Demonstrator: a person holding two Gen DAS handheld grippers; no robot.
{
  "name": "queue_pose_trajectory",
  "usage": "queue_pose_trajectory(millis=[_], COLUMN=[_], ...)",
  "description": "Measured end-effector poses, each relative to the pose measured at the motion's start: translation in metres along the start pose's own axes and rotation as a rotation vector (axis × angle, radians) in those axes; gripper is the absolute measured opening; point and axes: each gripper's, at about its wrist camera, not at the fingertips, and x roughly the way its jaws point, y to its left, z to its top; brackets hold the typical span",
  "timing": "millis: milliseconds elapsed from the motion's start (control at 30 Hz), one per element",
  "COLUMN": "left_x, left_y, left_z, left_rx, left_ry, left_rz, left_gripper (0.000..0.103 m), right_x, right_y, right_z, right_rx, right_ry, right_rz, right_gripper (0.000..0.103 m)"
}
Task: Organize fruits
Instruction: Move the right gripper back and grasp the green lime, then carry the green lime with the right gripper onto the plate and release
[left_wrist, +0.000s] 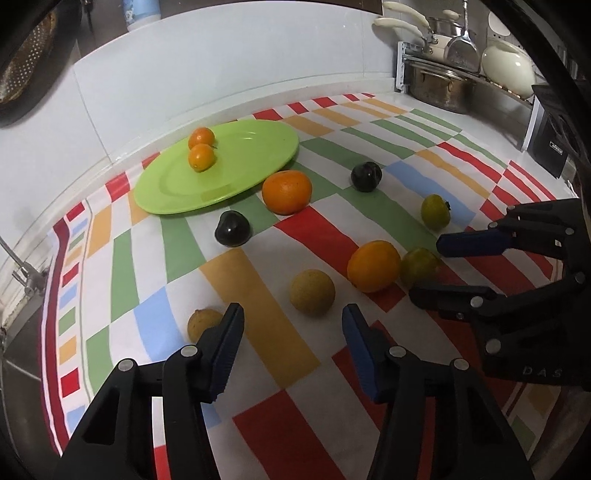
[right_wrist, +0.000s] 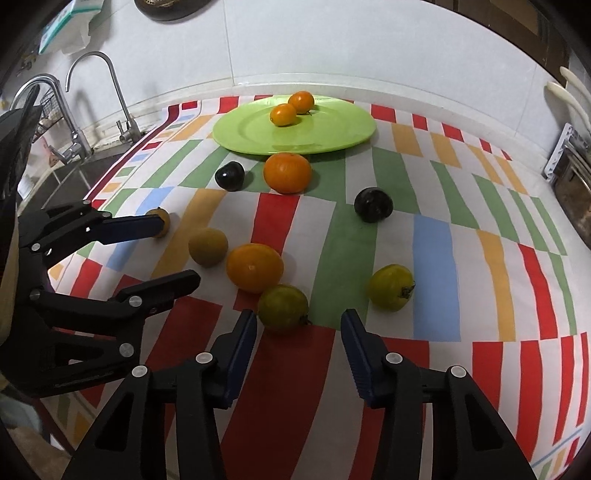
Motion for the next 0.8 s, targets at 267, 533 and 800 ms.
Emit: queue_pose_trajectory(millis=[267,533,800], left_x=[0.012,0.015,0.006], left_y=[0.002,0.001,0.002], left_z=[0.008,0.010,0.010], left_rx=[-0.032,-0.066,-0.109], left_ry=[0.021,0.032,0.020], left_rz=[-0.031,-0.060,-0.042], left_gripper=[0.043,0.030,0.028], right_x=[0.007,0.007,0.003], right_y=[0.000,-0.003,-0.004], right_z=[0.005,0.007,0.007], right_rx=[0.005,0.016,0.027], right_ry=[0.005,0.002,-0.007], right_rz=[0.016,0.026,0.033], right_gripper=[0.042,0.030,0.029])
